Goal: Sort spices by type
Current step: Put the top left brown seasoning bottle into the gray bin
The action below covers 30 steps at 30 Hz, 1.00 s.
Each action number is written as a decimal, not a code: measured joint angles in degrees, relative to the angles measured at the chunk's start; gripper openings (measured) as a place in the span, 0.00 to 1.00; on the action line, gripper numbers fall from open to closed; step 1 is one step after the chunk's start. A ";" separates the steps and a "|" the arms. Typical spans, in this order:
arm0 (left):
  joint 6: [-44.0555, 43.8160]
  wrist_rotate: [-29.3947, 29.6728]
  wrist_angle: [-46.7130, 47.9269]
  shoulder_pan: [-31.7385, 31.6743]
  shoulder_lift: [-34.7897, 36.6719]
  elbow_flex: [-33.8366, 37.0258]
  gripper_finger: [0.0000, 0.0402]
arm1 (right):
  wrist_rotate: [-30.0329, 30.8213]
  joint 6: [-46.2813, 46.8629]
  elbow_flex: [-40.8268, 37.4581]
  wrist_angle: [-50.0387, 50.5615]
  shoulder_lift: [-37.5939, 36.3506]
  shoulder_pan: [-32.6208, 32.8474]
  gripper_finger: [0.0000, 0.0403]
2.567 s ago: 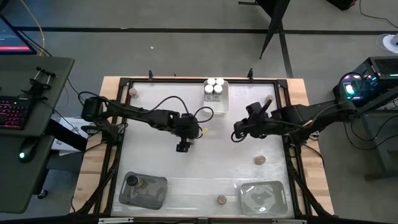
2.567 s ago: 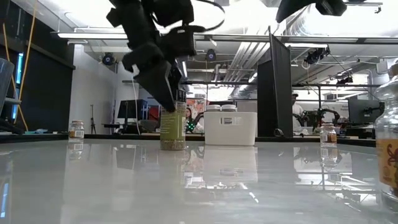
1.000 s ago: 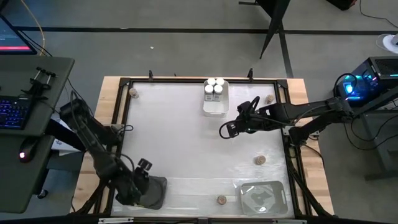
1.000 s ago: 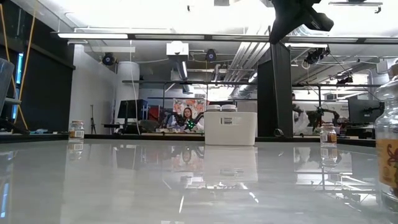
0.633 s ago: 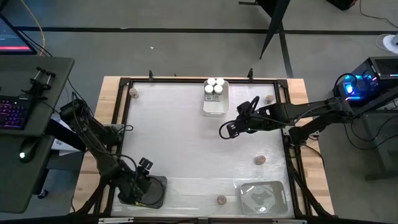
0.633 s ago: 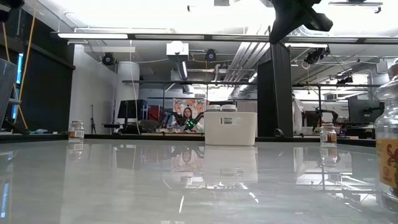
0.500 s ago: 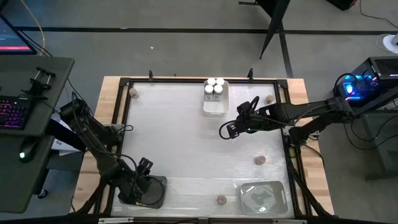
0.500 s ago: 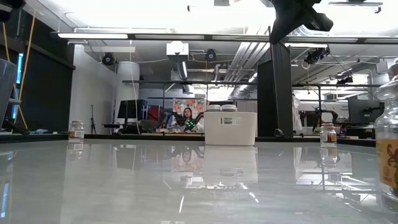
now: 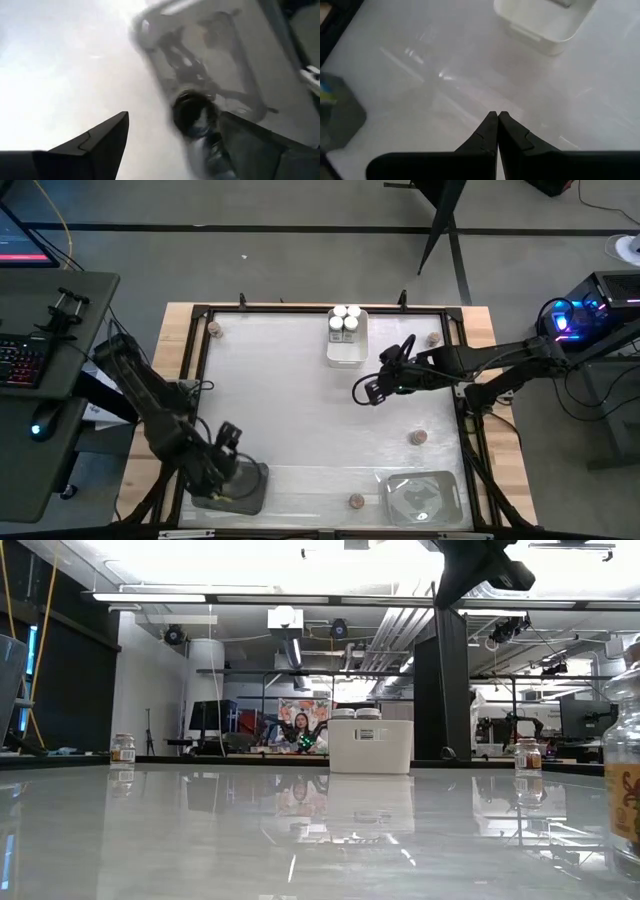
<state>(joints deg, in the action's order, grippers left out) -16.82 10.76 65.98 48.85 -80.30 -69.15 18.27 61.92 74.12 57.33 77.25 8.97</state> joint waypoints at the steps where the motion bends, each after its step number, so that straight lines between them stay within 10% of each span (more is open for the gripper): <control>1: -0.02 1.55 1.83 -0.46 1.30 -0.90 0.73 | -0.87 -0.54 -0.02 -0.44 0.00 0.00 0.00; 9: -11.77 26.50 18.53 -10.50 12.57 -2.58 0.65 | -1.97 -3.14 -0.02 -6.27 0.51 0.00 0.00; 17: -18.67 15.03 6.43 -43.16 16.49 -2.58 0.60 | -0.18 -6.44 -0.02 -6.53 1.27 -0.21 0.00; 24: -6.96 13.72 7.15 -75.05 6.92 -2.55 0.60 | -0.05 -8.90 -0.02 -5.87 1.27 -2.24 0.00; 30: -13.43 13.61 7.86 -94.05 -1.52 -2.11 0.60 | -0.05 -15.91 -0.02 -5.91 1.27 -4.29 0.00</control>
<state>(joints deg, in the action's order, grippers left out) -30.25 24.37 73.84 -45.19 -81.82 -71.25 18.22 46.02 74.11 51.42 78.52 4.69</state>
